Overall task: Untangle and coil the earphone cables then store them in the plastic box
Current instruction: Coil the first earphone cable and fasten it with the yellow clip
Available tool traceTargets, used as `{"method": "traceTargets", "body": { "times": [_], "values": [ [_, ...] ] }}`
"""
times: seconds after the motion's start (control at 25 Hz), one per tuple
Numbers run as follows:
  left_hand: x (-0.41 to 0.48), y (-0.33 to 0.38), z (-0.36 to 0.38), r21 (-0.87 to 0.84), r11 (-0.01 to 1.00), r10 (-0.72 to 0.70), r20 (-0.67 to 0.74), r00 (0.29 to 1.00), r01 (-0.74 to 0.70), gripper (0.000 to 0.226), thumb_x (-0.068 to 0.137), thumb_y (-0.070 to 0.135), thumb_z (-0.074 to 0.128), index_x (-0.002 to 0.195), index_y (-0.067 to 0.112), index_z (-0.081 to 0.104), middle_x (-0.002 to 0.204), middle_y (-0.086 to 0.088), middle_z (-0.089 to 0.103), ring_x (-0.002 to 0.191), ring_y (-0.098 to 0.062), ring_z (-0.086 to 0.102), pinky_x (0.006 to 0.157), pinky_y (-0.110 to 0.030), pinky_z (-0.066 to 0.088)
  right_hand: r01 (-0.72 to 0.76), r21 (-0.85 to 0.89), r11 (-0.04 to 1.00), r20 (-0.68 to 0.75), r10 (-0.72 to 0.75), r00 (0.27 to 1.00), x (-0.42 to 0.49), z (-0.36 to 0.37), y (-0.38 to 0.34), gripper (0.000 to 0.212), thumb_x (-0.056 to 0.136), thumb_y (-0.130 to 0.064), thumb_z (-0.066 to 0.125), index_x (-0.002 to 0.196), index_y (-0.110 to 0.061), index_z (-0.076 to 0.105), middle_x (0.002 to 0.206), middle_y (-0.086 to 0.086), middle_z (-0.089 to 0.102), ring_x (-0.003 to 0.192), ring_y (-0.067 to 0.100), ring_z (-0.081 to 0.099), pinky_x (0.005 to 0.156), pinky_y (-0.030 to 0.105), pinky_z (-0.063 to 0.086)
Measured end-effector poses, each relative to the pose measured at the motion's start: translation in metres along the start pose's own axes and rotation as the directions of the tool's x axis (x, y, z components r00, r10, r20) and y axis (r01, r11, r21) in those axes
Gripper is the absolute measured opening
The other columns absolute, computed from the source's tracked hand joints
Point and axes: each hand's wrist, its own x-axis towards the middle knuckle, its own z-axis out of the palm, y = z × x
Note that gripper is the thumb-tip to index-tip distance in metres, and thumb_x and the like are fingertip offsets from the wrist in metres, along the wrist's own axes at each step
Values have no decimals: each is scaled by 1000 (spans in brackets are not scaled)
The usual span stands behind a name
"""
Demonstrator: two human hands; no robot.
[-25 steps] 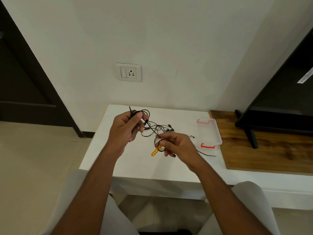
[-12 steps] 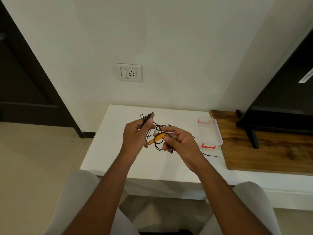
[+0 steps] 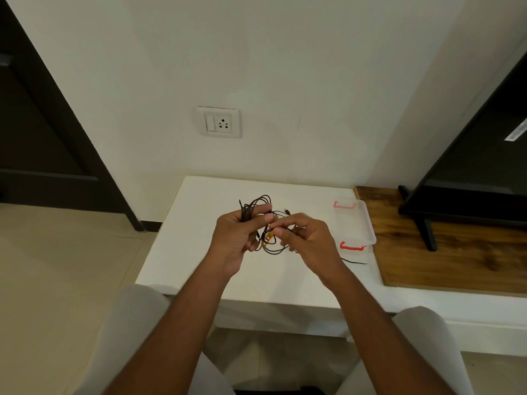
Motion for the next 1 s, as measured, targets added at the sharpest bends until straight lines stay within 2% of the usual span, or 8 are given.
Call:
{"method": "traceTargets", "body": {
  "times": [0.12,0.2,0.28,0.4,0.6,0.68,0.8,1.0],
  "values": [
    [2,1,0,-43,999,26,-106,994,-31,21,78,3,76,98,6,74,89,-12,76,39,-8,40,41,-19,33,242,-282,928,79,-229,970,-2,-6,-7,15,83,-21,76,92,-33,76,87,-6,62,77,9,58,66,13,42],
    [3,2,-1,-91,994,41,-161,986,-56,22,76,3,77,98,5,73,91,-16,75,40,-8,42,41,-19,33,274,-334,902,313,-167,935,-8,-13,-6,11,82,-22,77,92,-28,78,84,-10,67,77,12,60,67,14,45],
    [3,4,-4,-118,990,58,-207,977,-84,22,77,3,76,99,4,72,92,-17,75,39,-6,47,42,-20,34,216,-410,886,397,-39,917,-14,-19,4,10,81,-24,77,91,-26,78,81,-13,68,76,10,63,69,17,50],
    [3,5,-6,-129,987,62,-242,968,-96,20,80,2,74,99,5,72,92,-16,74,39,-5,47,44,-21,34,122,-531,838,382,109,918,-17,-27,16,12,80,-31,77,93,-30,77,85,-15,70,78,6,65,75,24,54],
    [4,2,-5,-121,990,47,-198,979,-73,20,80,3,75,100,4,72,94,-18,75,38,-8,40,43,-21,35,37,-824,565,182,203,962,-14,-31,17,23,91,-46,61,108,-33,70,114,-18,68,102,1,60,98,28,44],
    [3,2,-3,-113,992,43,-181,983,-64,19,79,3,75,98,4,73,93,-18,75,39,-9,38,43,-21,34,4,-767,642,86,97,992,-14,-23,16,20,95,-38,57,112,-35,67,112,-20,68,103,1,62,96,25,45],
    [3,1,-1,-109,993,37,-161,986,-55,18,79,2,74,98,4,73,92,-18,75,39,-9,40,43,-21,34,-97,-348,933,3,105,995,-6,1,11,24,93,-35,63,116,-32,65,111,-24,65,105,-8,58,86,14,42],
    [0,2,0,-125,991,36,-112,993,-50,21,80,1,72,101,0,71,94,-19,75,40,-10,38,42,-21,35,-132,-37,991,-33,130,991,-3,27,12,13,93,-26,64,98,-20,74,83,-14,70,78,-4,59,74,17,42]
  ]
}}
